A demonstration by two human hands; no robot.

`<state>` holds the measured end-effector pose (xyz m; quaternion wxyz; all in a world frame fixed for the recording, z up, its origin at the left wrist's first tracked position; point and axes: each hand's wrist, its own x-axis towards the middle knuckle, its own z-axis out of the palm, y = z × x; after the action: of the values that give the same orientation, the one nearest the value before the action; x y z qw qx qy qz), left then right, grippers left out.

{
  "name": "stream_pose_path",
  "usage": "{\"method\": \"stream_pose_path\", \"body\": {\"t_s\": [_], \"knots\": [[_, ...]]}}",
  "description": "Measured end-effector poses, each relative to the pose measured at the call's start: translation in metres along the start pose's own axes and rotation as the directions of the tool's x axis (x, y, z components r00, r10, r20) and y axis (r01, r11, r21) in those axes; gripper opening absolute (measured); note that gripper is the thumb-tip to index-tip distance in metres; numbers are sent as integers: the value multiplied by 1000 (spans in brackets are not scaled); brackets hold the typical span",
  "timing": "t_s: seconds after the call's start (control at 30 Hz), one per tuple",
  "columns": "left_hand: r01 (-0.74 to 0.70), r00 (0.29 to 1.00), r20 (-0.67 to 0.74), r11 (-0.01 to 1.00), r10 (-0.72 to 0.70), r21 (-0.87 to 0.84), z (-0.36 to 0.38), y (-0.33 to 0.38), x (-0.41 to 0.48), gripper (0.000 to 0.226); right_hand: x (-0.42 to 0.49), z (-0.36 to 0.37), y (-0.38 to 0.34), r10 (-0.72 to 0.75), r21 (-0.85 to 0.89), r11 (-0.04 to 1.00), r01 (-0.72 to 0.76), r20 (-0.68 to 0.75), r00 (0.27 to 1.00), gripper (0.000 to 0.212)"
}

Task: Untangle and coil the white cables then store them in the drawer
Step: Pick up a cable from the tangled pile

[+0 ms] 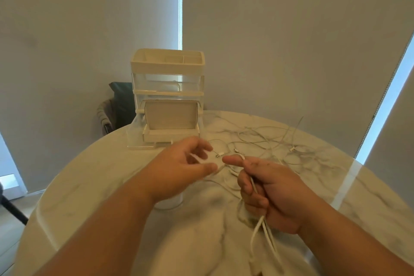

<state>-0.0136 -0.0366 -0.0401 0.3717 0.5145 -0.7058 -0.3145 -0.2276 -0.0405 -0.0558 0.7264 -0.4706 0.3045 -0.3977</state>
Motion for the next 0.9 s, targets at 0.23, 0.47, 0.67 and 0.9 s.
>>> {"method": "stream_pose_path", "body": {"t_s": [0.23,0.47,0.67,0.9], "knots": [[-165,985,-10,966,171,199,27,-5,7,31,0,4,-1,48,218,974,-69,103,994,43],[-18,1000,5,914,21,-405,47,15,3,28,6,15,-2,-167,338,925,172,-45,985,26],[247,919,391,837,-44,-489,62,24,-7,21,11,10,-9,-272,371,867,333,-208,939,15],[298,942,319,707,-107,-641,29,19,-2,12,14,-7,-13,-195,197,948,250,-260,946,18]]}}
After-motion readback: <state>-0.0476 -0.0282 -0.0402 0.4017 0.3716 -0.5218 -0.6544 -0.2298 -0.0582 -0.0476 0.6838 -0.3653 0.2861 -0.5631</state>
